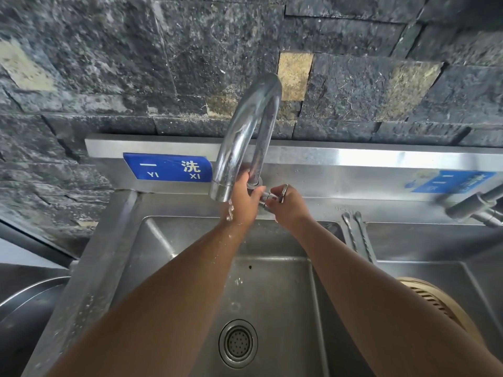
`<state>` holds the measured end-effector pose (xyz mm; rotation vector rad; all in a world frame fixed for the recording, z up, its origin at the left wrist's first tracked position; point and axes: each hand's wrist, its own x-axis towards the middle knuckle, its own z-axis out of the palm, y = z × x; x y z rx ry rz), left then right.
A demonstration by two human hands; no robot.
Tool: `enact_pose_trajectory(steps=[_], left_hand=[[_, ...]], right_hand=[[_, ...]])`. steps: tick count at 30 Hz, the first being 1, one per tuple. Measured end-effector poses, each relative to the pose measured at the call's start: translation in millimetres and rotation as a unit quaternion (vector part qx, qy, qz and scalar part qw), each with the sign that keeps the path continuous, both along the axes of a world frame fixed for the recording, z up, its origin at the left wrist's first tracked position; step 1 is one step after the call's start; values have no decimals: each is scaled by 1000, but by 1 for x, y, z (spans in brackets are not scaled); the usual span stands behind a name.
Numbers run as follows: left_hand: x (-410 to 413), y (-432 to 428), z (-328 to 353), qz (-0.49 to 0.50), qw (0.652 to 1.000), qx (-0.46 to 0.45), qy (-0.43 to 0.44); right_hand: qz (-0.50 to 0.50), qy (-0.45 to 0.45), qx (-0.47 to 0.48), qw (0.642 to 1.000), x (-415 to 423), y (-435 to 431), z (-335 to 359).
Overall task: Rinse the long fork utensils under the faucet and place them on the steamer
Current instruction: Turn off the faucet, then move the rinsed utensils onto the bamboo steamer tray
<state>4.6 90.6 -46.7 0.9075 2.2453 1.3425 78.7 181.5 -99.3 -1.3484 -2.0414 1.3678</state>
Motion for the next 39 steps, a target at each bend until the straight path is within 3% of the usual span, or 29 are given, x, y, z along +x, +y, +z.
enact_pose_trajectory(steps=[29,34,39], left_hand=[[-2,4,-6,-6,999,-28,36],[-1,6,-8,16,999,-40,6],[9,4,-14,59,996,-61,29]], right_hand=[[-13,4,-42,999,0,-4,9],[4,-2,-31,1000,6,-8,9],[0,60,-65,996,23,-9,11]])
